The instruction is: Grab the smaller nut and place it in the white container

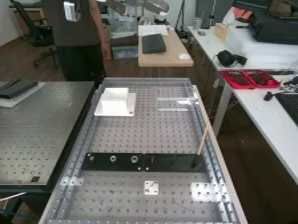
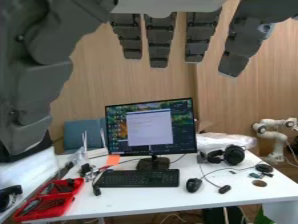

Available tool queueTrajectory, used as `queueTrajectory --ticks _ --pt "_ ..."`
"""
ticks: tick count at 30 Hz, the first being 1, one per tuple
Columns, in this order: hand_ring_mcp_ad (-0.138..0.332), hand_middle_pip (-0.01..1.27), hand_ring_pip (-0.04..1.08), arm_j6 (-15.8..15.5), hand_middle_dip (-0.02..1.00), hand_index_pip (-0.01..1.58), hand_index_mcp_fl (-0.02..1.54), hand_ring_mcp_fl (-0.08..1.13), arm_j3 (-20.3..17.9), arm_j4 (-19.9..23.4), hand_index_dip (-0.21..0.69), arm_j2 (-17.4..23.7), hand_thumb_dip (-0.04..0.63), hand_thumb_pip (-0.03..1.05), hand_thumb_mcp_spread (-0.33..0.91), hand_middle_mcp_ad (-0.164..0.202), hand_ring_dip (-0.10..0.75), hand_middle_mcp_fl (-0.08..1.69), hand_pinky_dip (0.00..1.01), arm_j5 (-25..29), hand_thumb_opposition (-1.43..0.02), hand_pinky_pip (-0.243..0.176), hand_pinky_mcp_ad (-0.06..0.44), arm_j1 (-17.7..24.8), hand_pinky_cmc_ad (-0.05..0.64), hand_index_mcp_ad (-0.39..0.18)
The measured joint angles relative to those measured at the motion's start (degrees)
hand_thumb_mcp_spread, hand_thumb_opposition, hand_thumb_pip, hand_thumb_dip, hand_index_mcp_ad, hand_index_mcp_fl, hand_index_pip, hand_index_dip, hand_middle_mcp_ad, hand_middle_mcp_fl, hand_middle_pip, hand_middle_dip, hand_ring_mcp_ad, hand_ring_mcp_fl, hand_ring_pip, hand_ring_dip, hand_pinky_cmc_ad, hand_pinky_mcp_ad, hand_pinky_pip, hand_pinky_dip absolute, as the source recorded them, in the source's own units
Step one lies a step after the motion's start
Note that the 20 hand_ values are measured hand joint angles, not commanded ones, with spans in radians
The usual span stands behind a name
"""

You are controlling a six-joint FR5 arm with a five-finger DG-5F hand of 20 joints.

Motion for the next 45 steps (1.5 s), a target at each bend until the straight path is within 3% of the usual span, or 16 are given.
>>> queueTrajectory --ticks 20,45 --pt "0.173 0.13 0.1 -0.4 0.21 0.07 0.02 0.0 -2.9 1.8 0.3 0.7 0.049 0.47 0.24 0.075 0.101 0.04 0.25 1.5 -0.73 -0.073 0.314 0.5 0.382 -0.012" --pt "0.173 0.13 0.1 -3.0 0.21 0.09 0.05 0.0 -17.8 8.6 0.309 7.1 0.077 0.56 0.25 0.075 0.101 0.06 0.25 -2.8 -0.73 -0.075 0.311 -6.0 0.382 -0.012"
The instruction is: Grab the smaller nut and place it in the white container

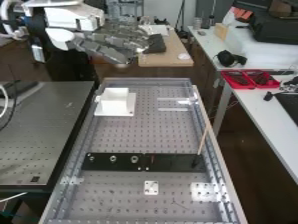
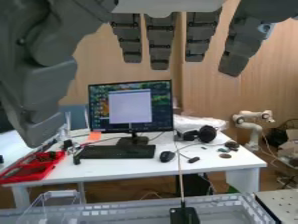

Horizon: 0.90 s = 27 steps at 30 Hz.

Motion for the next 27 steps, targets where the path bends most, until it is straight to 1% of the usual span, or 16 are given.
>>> queueTrajectory --ticks 3,4,6,9,10,11,13,15,16,18,19,20,27 --pt "0.173 0.12 0.1 -0.2 0.21 0.11 0.06 0.0 -2.2 1.1 0.307 0.9 0.094 0.56 0.25 0.075 0.101 0.06 0.25 -0.6 -0.73 -0.075 0.314 -1.4 0.382 -0.021" --pt "0.173 0.12 0.1 -0.2 0.21 0.13 0.07 0.0 -2.9 1.5 0.305 1.2 0.094 0.57 0.26 0.075 0.101 0.06 0.25 -0.9 -0.73 -0.075 0.311 -2.0 0.382 -0.021" --pt "0.173 0.12 0.1 -0.2 0.21 0.2 0.07 0.0 -3.9 2.0 0.297 1.6 0.099 0.63 0.26 0.075 0.101 0.06 0.25 -1.5 -0.73 -0.075 0.314 -2.8 0.382 -0.021" --pt "0.173 0.12 0.1 -0.5 0.21 0.27 0.07 0.0 -5.5 3.2 0.281 2.1 0.11 0.64 0.26 0.075 0.101 0.06 0.25 -2.4 -0.73 -0.075 0.314 -4.0 0.382 -0.023" --pt "0.173 0.13 0.1 -0.6 0.21 0.34 0.07 0.0 -6.3 3.8 0.279 2.3 0.11 0.64 0.26 0.075 0.101 0.06 0.25 -2.8 -0.73 -0.075 0.314 -4.6 0.382 -0.024" --pt "0.173 0.12 0.1 -0.8 0.22 0.36 0.06 0.0 -6.7 4.2 0.265 2.4 0.11 0.64 0.26 0.075 0.101 0.06 0.25 -3.0 -0.73 -0.075 0.314 -4.9 0.382 -0.024" --pt "0.173 0.13 0.1 -1.2 0.22 0.46 0.06 0.0 -8.0 5.4 0.25 2.5 0.108 0.64 0.27 0.075 0.101 0.06 0.25 -3.7 -0.73 -0.075 0.314 -5.8 0.382 -0.024" --pt "0.173 0.13 0.1 -1.0 0.22 0.56 0.07 0.0 -8.8 6.1 0.251 2.4 0.113 0.64 0.28 0.075 0.101 0.06 0.25 -4.0 -0.73 -0.075 0.311 -6.5 0.382 -0.03" --pt "0.173 0.13 0.1 -0.9 0.22 0.6 0.06 0.0 -9.5 6.8 0.248 2.3 0.126 0.65 0.28 0.075 0.101 0.06 0.25 -4.2 -0.73 -0.075 0.311 -7.0 0.382 -0.031" --pt "0.169 0.13 0.1 -0.8 0.22 0.66 0.06 0.0 -10.5 7.8 0.243 2.0 0.126 0.65 0.28 0.075 0.101 0.06 0.25 -4.4 -0.73 -0.075 0.314 -7.5 0.382 -0.031" --pt "0.173 0.13 0.1 -0.8 0.22 0.69 0.06 0.0 -11.1 8.6 0.241 1.9 0.126 0.67 0.28 0.075 0.101 0.06 0.25 -4.5 -0.74 -0.075 0.314 -7.7 0.382 -0.033" --pt "0.173 0.13 0.1 -0.8 0.22 0.73 0.06 0.0 -11.5 9.1 0.234 1.8 0.141 0.69 0.28 0.075 0.101 0.06 0.25 -4.5 -0.75 -0.075 0.314 -7.9 0.382 -0.038" --pt "0.173 0.13 0.1 -0.6 0.22 1.05 0.02 0.0 -15.3 14.8 0.232 0.6 0.148 0.7 0.28 0.077 0.101 0.06 0.25 -3.1 -0.75 -0.075 0.314 -8.4 0.382 -0.038"
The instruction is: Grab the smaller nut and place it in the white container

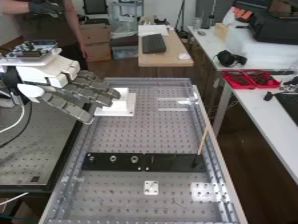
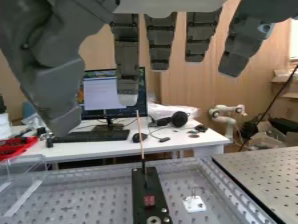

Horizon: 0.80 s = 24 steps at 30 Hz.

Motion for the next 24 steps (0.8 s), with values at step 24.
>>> queueTrajectory --ticks 24 --pt "0.157 0.12 0.1 1.5 0.23 1.4 0.01 0.0 -7.7 11.4 0.255 -6.5 0.199 0.73 0.37 0.075 0.101 0.06 0.19 6.0 -0.79 -0.058 0.314 0.1 0.382 -0.08"
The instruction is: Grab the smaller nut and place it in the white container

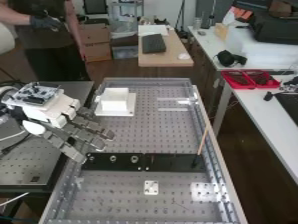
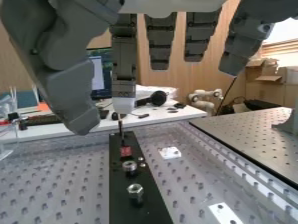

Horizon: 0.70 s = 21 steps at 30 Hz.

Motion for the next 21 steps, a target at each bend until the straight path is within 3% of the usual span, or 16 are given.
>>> queueTrajectory --ticks 12,21 --pt "0.147 0.12 0.1 -2.7 0.23 1.48 0.01 0.0 -1.3 1.7 0.298 -2.6 0.213 0.73 0.39 0.075 0.101 0.06 0.18 0.9 -0.79 -0.042 0.309 0.0 0.382 -0.091" --pt "0.143 0.12 0.1 -2.9 0.22 1.5 0.01 0.0 -2.6 4.2 0.33 -4.4 0.213 0.73 0.39 0.077 0.101 0.06 0.18 1.3 -0.79 -0.042 0.302 0.4 0.382 -0.091"
